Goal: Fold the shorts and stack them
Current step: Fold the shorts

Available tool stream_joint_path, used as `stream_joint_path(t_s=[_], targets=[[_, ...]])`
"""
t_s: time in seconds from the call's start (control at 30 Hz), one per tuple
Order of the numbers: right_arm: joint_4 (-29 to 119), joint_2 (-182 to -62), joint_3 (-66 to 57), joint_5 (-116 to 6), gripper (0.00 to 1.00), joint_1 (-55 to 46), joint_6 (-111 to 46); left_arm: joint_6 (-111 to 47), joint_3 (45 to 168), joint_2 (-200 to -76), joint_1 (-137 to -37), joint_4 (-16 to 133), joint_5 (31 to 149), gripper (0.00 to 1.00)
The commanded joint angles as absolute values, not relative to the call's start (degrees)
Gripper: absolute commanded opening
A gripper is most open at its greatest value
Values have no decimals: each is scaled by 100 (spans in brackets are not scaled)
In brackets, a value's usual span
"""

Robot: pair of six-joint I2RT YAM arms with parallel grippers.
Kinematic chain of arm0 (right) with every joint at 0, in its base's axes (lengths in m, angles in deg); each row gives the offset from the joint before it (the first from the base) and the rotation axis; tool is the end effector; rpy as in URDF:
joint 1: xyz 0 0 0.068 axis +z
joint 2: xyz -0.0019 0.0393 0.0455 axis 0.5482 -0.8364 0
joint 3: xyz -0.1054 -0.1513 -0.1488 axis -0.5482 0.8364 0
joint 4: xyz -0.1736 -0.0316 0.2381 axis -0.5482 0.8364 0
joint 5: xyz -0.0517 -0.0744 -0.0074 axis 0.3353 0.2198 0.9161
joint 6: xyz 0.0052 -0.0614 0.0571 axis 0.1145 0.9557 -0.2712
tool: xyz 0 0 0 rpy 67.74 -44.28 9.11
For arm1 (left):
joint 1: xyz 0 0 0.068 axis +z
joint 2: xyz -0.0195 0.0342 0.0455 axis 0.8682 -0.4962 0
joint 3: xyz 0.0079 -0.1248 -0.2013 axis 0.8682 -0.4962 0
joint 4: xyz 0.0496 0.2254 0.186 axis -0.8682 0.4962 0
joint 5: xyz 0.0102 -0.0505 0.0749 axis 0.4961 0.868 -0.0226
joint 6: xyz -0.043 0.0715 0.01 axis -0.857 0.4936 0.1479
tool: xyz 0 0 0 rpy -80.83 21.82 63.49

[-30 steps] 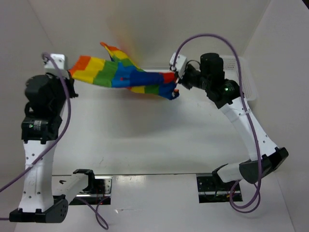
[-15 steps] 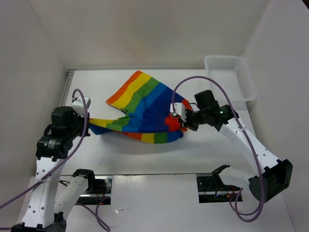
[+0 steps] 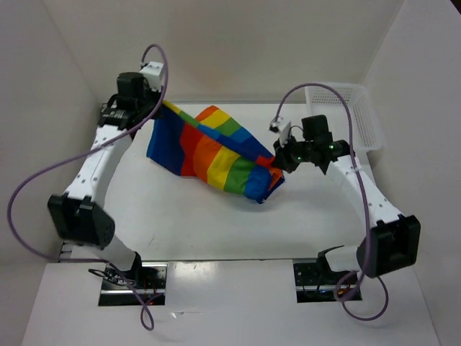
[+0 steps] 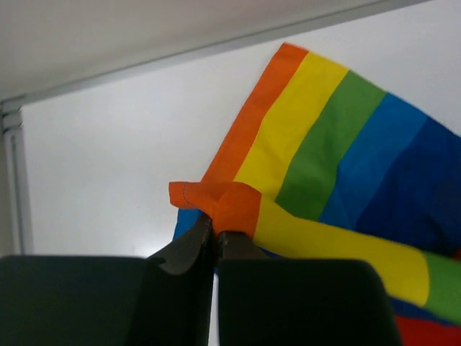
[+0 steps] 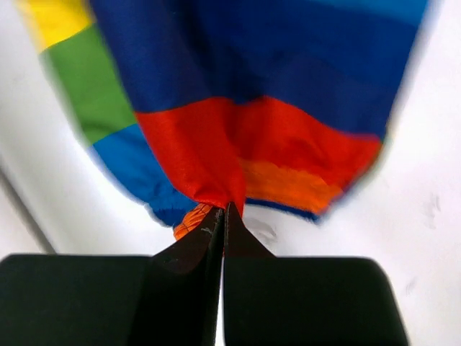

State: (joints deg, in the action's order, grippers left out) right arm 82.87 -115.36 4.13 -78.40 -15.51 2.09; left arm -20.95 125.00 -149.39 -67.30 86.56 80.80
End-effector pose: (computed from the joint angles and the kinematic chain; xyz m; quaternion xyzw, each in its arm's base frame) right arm 0.3135 0.1399 0.2574 -0.4375 0.7855 0.2151 0.3813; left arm 0.4184 -0.0509 0.3624 0.0464 0.8289 -0.0302 0.5566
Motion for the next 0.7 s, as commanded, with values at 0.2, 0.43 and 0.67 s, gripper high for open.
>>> stream_joint_path(t_s=[0.2, 0.43, 0.67], targets=[[7228, -12266, 897, -7916, 0, -2964, -1465, -2077, 15434, -17998, -7422, 7882, 7790, 0], [6946, -12819, 943, -7724, 0, -3324, -1790, -2077, 17456, -19729, -7475, 8233, 7719, 0], [6683, -13303, 661, -7443, 6, -3324, -2010, -2077, 20417, -21487, -7580, 9391, 7543, 5]])
